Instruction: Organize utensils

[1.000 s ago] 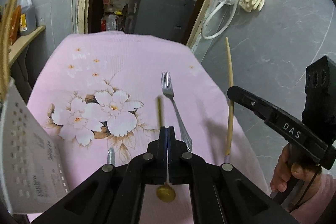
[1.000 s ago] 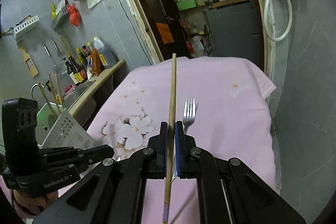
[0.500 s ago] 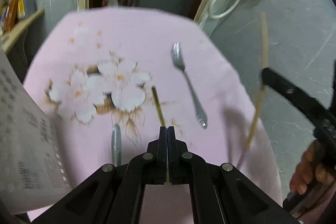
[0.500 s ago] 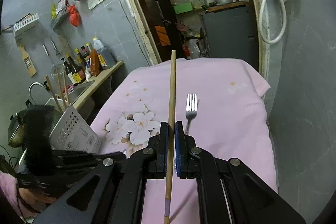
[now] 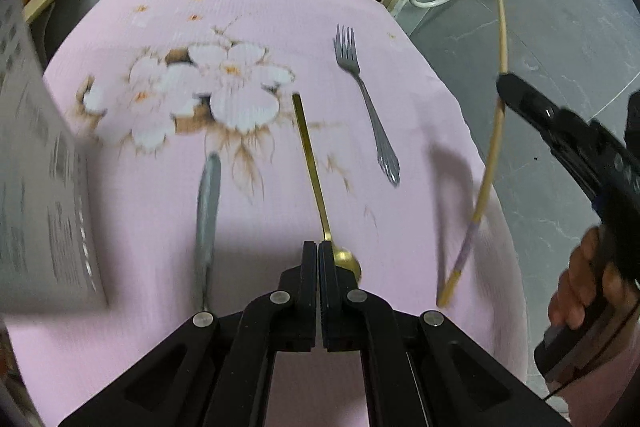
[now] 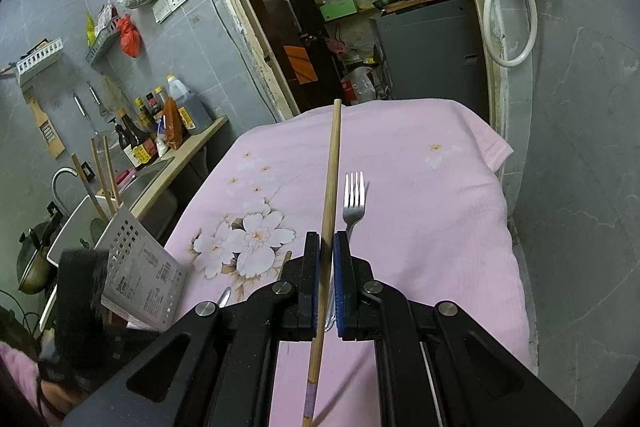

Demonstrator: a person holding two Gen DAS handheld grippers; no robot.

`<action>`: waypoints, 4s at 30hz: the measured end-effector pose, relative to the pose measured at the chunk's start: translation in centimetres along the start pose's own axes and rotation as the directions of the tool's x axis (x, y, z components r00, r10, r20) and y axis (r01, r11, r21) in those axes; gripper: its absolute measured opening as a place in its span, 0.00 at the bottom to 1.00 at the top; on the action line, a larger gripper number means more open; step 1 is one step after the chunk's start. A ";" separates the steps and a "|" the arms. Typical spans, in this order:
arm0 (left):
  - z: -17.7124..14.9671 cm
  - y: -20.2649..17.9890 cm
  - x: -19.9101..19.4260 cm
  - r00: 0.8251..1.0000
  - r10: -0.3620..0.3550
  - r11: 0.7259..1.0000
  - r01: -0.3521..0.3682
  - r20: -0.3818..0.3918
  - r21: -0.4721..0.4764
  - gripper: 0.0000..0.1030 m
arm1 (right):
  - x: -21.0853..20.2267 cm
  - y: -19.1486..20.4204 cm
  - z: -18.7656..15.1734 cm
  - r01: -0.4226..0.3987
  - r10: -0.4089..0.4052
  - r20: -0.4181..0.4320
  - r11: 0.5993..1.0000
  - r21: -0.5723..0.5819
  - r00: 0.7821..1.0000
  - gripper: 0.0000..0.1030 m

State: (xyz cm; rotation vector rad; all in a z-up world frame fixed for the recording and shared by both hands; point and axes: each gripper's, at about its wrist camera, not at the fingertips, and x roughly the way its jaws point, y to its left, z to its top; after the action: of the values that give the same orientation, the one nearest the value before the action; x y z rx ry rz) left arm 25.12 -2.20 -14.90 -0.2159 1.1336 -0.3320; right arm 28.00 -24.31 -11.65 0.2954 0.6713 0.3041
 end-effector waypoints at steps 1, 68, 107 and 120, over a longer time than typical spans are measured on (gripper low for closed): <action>-0.3 0.0 0.1 1.000 -0.004 1.000 0.004 0.000 -0.005 0.02 | 0.0 0.0 0.0 0.001 -0.001 -0.001 1.000 -0.001 1.000 0.06; -2.0 -6.2 2.2 0.959 0.175 0.838 -0.264 0.224 0.477 0.19 | -2.9 -0.7 0.6 0.010 -0.009 0.022 0.997 -0.078 1.000 0.06; 5.4 -1.5 -15.3 0.941 -0.084 0.992 0.049 0.327 0.114 0.02 | -7.8 8.0 5.9 -0.083 0.129 0.232 0.976 -0.200 0.964 0.06; 6.1 1.9 -27.0 0.923 -0.124 0.991 0.134 0.363 -0.002 0.02 | -9.9 16.9 10.8 -0.221 0.306 0.296 0.931 -0.290 0.905 0.06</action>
State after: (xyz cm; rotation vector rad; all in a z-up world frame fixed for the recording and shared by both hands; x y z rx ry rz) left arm 20.69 9.47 9.84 -0.3616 0.7594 -0.3759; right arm 24.56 -14.27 8.09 0.1896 0.2458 0.5813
